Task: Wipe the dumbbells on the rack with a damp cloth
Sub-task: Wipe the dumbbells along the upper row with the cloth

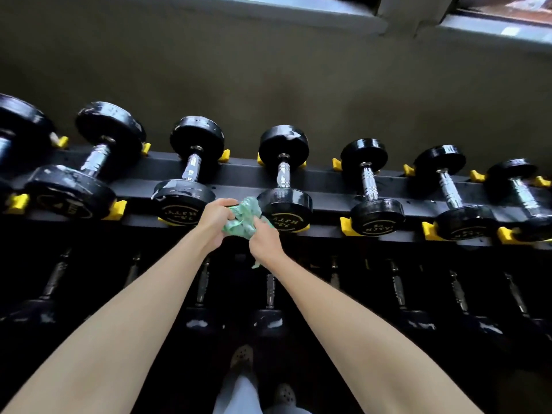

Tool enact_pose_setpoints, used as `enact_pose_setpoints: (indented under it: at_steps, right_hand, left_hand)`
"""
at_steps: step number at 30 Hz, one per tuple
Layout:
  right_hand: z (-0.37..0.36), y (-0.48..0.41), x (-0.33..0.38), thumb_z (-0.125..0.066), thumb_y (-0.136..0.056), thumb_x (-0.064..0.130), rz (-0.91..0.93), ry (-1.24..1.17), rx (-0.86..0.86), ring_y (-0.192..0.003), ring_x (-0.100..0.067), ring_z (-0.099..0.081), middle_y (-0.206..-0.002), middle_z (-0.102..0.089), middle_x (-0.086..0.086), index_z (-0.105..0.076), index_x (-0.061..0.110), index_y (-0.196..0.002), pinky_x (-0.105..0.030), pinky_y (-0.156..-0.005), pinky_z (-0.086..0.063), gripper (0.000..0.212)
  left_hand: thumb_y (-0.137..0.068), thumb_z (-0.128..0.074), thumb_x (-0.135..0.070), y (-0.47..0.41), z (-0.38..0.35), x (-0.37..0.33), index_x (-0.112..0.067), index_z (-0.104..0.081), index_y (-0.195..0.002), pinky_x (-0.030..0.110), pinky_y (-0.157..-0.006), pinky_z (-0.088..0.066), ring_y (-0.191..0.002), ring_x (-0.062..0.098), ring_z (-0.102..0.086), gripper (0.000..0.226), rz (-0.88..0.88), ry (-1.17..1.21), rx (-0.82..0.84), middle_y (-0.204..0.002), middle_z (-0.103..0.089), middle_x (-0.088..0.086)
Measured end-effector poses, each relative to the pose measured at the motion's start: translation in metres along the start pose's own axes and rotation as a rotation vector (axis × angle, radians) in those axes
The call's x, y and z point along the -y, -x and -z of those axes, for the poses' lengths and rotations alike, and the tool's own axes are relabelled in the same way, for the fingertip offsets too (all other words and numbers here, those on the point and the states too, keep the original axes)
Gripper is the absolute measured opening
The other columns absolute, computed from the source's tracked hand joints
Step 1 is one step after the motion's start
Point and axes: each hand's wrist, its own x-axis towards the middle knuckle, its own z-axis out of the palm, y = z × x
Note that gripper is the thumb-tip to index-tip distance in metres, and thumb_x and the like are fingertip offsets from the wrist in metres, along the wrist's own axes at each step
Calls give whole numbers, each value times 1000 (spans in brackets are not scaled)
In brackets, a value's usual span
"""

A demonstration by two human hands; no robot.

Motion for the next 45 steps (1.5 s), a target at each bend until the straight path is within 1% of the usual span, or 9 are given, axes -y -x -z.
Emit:
enact_pose_setpoints:
  at_steps: [5, 9, 18, 23, 29, 33, 38, 41, 45]
  right_hand:
    - [2, -12, 0, -33, -84, -9, -340, -591, 152, -72, -20, -42, -69, -45, -8, -53, 10, -69, -28, -71, -39, 32]
    - [15, -15, 4, -29, -82, -17, -406, -978, 178, -90, -29, -56, -101, -55, -16, -58, 1, -108, -37, -88, -45, 43]
    - [38, -18, 21, -34, -95, 13, -345, -1405, 285, -120, -37, -52, -126, -56, -22, -53, 1, -119, -50, -104, -38, 33]
    - [55, -31, 32, -43, -90, 57, -226, -1702, 408, -122, -33, -51, -133, -53, -20, -54, 6, -128, -48, -107, -35, 64]
    - [117, -56, 27, -43, -93, 11, -146, -1422, 176, -100, -30, -63, -112, -65, -15, -55, 7, -124, -47, -87, -49, 33]
    - [150, -72, 16, -41, -87, 5, -161, -1291, 146, -103, -31, -63, -114, -65, -14, -57, 8, -121, -46, -90, -50, 39]
    - [168, -98, 1, -39, -87, 2, -202, -1103, 164, -89, -23, -68, -100, -71, -8, -59, 9, -113, -37, -78, -53, 34]
    - [171, -125, -6, -38, -82, -8, -176, -802, 68, -91, -26, -65, -108, -66, -13, -57, 8, -119, -42, -79, -55, 44]
    - [178, -152, -7, -38, -73, -9, -140, -543, 140, -84, -28, -59, -97, -62, -15, -65, 11, -106, -39, -74, -48, 47]
  left_hand:
    - [-86, -36, 12, 5, 30, -8, -7, -52, -122, 28, -58, -46, -74, 17, -52, 44, -8, -89, -73, -89, -51, 6]
    - [-85, -44, 2, 7, 33, -22, -10, -58, -102, 27, -65, -43, -78, 23, -47, 25, -112, -229, -55, -90, -50, 8]
    - [-86, -53, -21, 15, 9, -61, -7, -57, -76, 27, -50, -51, -54, 18, -48, 17, -363, -586, -14, -64, -40, 2]
    - [-95, -41, -24, 13, -8, -87, 2, -57, -101, 29, -48, -52, -51, 26, -62, 31, -212, -301, 317, -104, -64, 8]
    - [-91, -48, -14, -25, -23, -122, -6, -62, -109, 18, -42, -46, -62, 14, -61, 24, -331, -332, 173, -100, -66, 8]
    - [-88, -63, -27, -55, -45, -126, -14, -48, -131, 27, -82, -49, -107, 15, -53, 48, -299, -472, 284, -122, -51, 1]
    - [-92, -52, -16, -77, -66, -127, -9, -62, -90, 34, -82, -56, -79, 21, -66, 12, -226, -344, 386, -94, -66, 7]
    - [-90, -45, -9, -92, -70, -127, -3, -60, -93, 38, -73, -58, -67, 26, -66, 16, -138, -282, 397, -83, -64, 13]
    - [-89, -51, -37, -107, -72, -126, -12, -57, -103, 39, -75, -57, -79, 28, -68, 29, -13, -333, 427, -91, -68, 13]
